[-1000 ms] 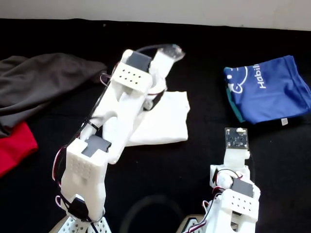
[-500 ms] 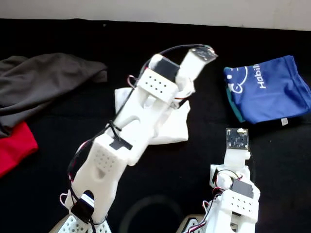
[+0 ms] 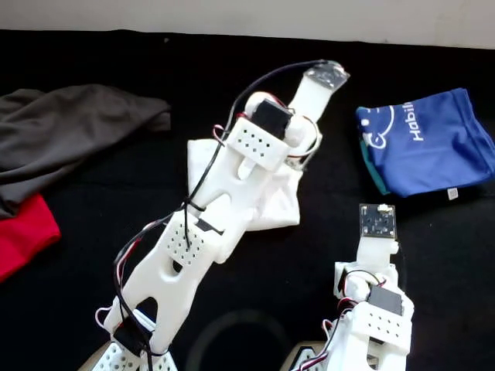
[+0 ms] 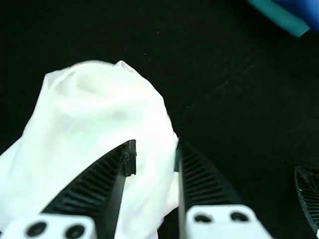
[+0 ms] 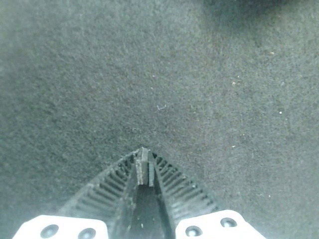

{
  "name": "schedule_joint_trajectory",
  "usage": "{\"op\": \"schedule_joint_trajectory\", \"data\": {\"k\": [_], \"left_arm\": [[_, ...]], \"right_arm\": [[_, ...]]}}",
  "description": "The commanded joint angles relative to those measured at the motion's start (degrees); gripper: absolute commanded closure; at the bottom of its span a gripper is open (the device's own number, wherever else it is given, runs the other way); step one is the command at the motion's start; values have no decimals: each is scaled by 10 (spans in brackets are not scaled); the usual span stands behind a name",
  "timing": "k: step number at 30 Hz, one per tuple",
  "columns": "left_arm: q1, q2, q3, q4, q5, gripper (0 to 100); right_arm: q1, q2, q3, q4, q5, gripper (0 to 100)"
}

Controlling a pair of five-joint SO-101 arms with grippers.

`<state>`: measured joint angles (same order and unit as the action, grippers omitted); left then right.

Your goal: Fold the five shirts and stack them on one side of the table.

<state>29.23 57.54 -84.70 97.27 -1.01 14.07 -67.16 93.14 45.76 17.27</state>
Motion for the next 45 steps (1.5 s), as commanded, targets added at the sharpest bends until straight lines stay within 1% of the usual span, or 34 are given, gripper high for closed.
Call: {"op": "schedule_joint_trajectory", "data": {"k": [1, 6, 8, 10, 11, 12, 15, 17, 20, 26, 29, 33, 38, 42, 45], "left_arm": [[-11, -9, -66, 33, 9, 826], [-60, -13, -67, 39, 8, 829], [-88, -11, -64, 39, 8, 876], [-112, -6, -37, 38, 7, 987], [-121, 0, -22, 37, 7, 995], [-127, 7, -4, 37, 7, 977], [-135, 33, 43, 37, 7, 989], [-127, 53, 58, 37, 7, 991], [-96, 73, 58, 38, 8, 991], [5, 73, 58, 39, 9, 991], [50, 66, 59, 40, 10, 991], [87, 22, 61, 40, 11, 991], [93, -46, 62, 40, 10, 991], [79, -49, 62, 40, 9, 991], [73, -37, 92, 37, 8, 991]], "right_arm": [[2, 6, 9, -8, -6, 992], [-26, 6, 11, -8, -5, 992], [-26, 6, 11, -8, -5, 992], [-26, 6, 11, -8, -5, 992], [-26, 6, 11, -8, -5, 992], [-26, 6, 11, -8, -5, 992], [-26, 6, 11, -8, -4, 992], [-26, 6, 11, -8, -4, 992], [-26, 6, 11, -8, -4, 992], [-26, 6, 11, -8, -4, 992], [-26, 6, 11, -8, -4, 992], [-24, 6, 11, -8, -5, 992], [-24, 6, 11, -8, -5, 992], [-24, 6, 10, -8, -5, 992], [-24, 6, 10, -8, -6, 992]]}}
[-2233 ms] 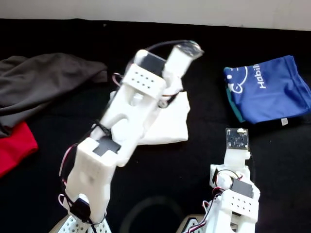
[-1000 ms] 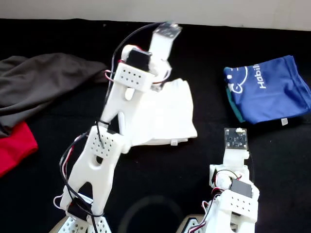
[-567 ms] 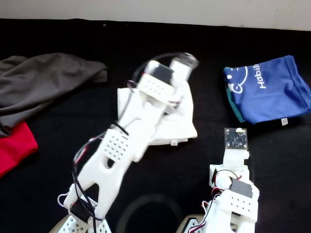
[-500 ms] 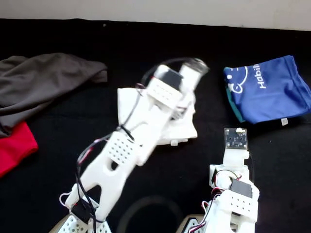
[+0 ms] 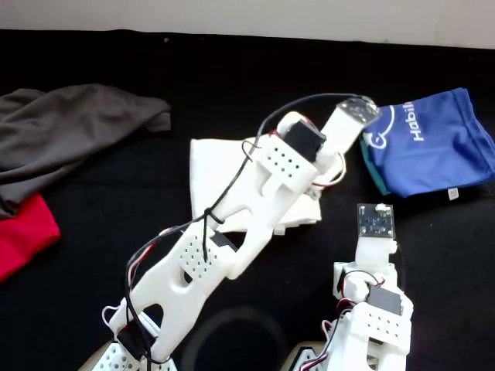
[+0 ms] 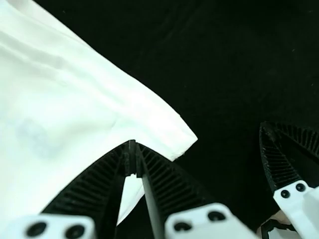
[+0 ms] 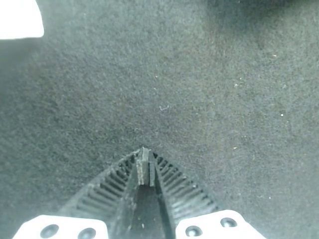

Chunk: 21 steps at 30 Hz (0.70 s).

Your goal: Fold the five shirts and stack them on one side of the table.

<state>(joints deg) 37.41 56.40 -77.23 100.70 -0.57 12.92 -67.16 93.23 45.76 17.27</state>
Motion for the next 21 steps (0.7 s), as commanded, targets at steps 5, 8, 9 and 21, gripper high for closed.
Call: {"op": "schedule_joint_trajectory", "data": {"k": [5, 8, 9, 21], "left_arm": [[-24, 8, 51, 2, 3, 991], [-55, 15, 55, 3, 3, 991], [-64, 15, 58, 5, 3, 991], [-104, -9, 98, 5, 4, 991]], "right_arm": [[-13, 6, 9, -8, -6, 992], [-13, 6, 9, -8, -6, 992], [-13, 6, 9, -8, -6, 992], [-13, 6, 9, -8, -6, 992]]}}
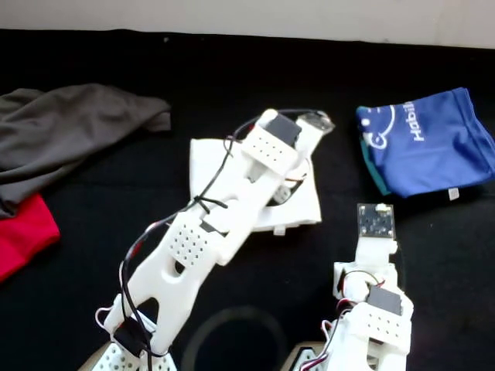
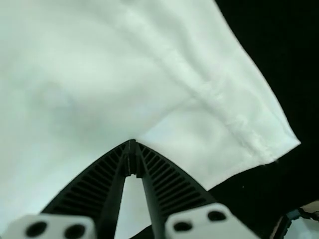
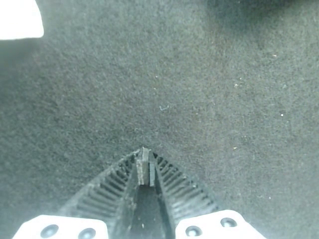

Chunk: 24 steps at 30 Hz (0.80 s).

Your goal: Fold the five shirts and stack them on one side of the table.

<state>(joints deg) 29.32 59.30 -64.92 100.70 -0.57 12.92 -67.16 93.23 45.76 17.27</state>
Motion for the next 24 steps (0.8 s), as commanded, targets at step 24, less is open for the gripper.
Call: {"op": "schedule_joint_trajectory", "data": {"k": [24], "left_arm": [[-269, 13, -58, -85, 4, 991]], "right_arm": [[-13, 6, 9, -8, -6, 992]]}}
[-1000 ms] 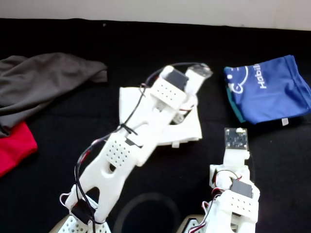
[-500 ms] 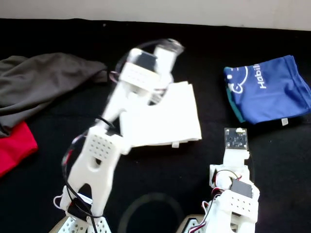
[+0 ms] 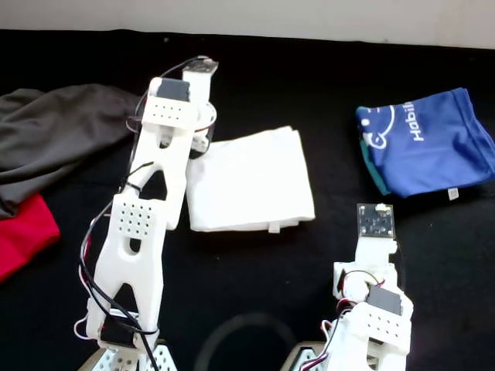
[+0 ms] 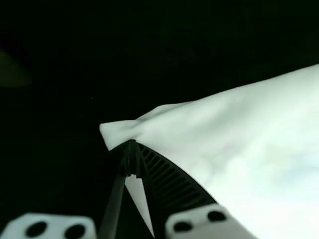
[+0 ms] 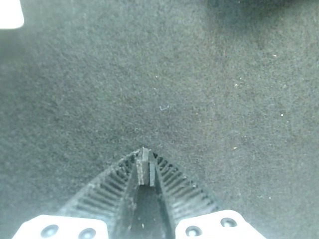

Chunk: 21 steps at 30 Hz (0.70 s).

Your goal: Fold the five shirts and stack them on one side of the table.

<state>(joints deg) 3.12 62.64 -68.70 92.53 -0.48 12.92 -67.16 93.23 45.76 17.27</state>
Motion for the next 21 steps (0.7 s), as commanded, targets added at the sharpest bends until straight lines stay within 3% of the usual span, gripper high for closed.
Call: {"op": "schedule_joint_trajectory", "data": {"k": [1, 8, 11, 18, 21], "left_arm": [[-5, -32, -20, 7, 4, 991], [15, -137, -7, 91, 6, 991], [29, -189, 57, 91, 6, 991], [65, -378, 360, 91, 4, 991], [73, -440, 503, 28, 4, 991]], "right_arm": [[-13, 6, 9, -8, -6, 992], [-13, 5, 4, -2, -7, 992], [-17, 5, -27, 42, -46, 992], [-17, 10, -213, 124, -62, 992], [-31, 10, -288, 160, -62, 992]]}}
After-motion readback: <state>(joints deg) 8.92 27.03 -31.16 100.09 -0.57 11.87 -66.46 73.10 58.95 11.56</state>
